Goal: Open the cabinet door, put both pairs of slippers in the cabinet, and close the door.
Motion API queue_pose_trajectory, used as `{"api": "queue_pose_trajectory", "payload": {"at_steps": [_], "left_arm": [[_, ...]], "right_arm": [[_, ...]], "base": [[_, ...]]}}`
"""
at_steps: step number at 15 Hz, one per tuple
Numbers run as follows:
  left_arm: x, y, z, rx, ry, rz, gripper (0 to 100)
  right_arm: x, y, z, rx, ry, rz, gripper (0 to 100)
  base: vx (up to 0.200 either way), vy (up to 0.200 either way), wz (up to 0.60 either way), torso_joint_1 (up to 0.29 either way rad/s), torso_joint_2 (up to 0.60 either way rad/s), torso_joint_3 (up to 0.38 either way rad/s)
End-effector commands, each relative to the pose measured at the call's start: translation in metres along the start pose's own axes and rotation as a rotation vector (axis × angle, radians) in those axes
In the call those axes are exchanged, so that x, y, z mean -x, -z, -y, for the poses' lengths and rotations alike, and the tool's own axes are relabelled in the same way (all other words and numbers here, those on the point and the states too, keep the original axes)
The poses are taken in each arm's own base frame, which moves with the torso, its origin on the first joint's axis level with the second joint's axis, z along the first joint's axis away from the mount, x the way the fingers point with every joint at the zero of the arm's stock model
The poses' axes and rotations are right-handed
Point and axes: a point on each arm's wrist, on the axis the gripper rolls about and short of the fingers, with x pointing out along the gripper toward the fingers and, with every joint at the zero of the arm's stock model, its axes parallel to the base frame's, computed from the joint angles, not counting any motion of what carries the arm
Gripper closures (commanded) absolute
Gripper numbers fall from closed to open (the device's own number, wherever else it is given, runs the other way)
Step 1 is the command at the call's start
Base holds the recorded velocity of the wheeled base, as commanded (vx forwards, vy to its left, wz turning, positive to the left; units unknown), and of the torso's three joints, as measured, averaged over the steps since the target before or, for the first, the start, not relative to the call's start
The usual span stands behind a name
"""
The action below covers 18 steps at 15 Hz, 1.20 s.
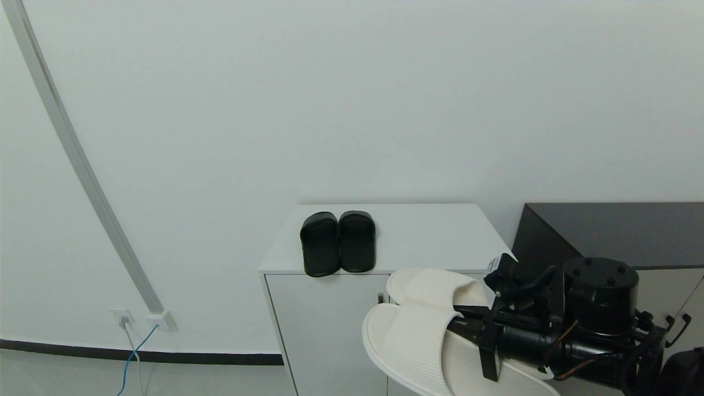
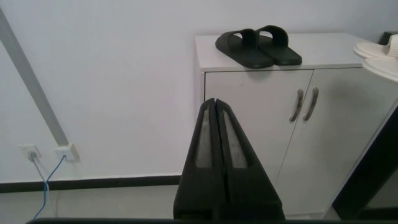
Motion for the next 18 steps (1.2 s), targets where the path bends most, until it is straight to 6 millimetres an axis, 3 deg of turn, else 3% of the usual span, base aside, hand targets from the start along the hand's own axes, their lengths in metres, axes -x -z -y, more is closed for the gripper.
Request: {"api": "queue_pose_trajectory", "payload": {"at_steps": [1,9,18], "left_arm": [[0.0000,-0.0005,0.0000,0.001,0.001,0.000,0],[-0.0001,0.0000,0.0000,-0.001,-0.001,-0.002,0],[-0.0001,0.0000,0.0000,-0.002,0.001,-0.002,0]], "right_arm": [[0.0014,0.0018,-0.0007,0.000,0.000,-0.002,100],[0.0010,0.0022,-0.0010,0.005,0.002,-0.001,100],[-0.0009,0.0065,-0.0016,0.006,-0.003,-0.018,100]], "base": [[0.000,0.000,0.00,0.000,0.00,0.000],[0.000,0.000,0.00,-0.134,0.31,0.172],[0.000,0.000,0.00,-0.216,0.53,0.313]]}}
